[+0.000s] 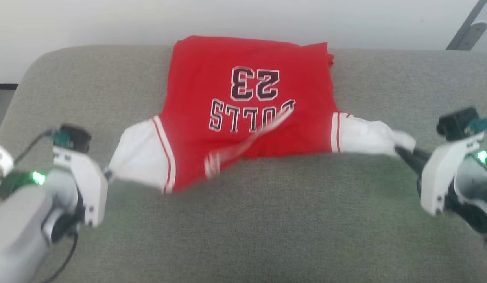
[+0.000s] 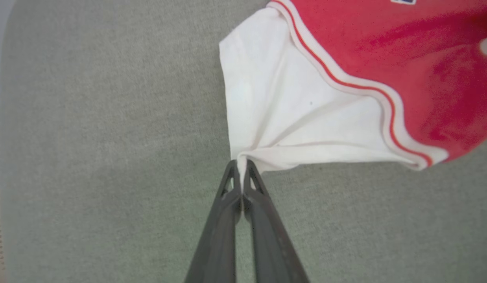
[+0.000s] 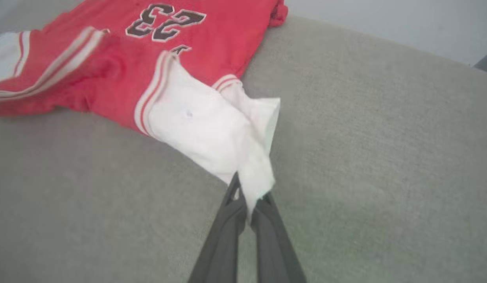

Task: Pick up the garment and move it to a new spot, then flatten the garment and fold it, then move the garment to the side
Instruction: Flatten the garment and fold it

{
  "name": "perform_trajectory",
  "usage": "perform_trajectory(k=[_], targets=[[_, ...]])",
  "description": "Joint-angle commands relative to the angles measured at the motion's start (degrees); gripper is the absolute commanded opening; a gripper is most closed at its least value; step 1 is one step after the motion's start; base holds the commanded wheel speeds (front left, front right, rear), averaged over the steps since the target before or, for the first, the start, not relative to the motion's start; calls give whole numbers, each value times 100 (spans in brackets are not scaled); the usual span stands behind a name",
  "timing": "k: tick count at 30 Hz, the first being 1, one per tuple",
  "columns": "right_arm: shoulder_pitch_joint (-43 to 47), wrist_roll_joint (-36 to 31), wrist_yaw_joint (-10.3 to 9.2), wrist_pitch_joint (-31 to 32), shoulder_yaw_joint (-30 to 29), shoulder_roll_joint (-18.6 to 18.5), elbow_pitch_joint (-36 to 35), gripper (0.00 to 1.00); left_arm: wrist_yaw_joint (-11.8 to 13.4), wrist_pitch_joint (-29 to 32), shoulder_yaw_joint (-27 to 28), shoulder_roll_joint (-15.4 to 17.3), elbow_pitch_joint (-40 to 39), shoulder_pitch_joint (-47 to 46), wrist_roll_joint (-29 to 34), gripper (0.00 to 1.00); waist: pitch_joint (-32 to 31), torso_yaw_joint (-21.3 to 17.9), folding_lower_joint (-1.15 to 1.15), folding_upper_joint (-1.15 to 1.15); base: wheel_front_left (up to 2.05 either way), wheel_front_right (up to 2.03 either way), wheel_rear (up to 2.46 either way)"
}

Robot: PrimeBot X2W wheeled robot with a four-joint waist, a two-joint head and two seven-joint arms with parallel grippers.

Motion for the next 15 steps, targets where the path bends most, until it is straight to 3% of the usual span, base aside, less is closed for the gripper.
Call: perform_trajectory(k=[1,6,9,15], targets=[[260,11,1,172,-48,-102,-251,0,191,58,39,158,-303,297,-122,0,-32,-33,0,0,0,0,0],[1197,24,-1,750,-470,-334,-1057,0,1004,298,19,862,-1584,1292,-199,0,-54,-97,0,0,0,0,0],[1715,39,0,1088,-790,-328,-1411,0,1492,400,87,1154,-2236,1773,-385,0,-44,-115,0,0,0,0,0],[2557,-60,1,1773,-1245,-193,-1989,0,2211,653,133,1597,-3188,2560,-743,0,9,-159,0,0,0,0,0]])
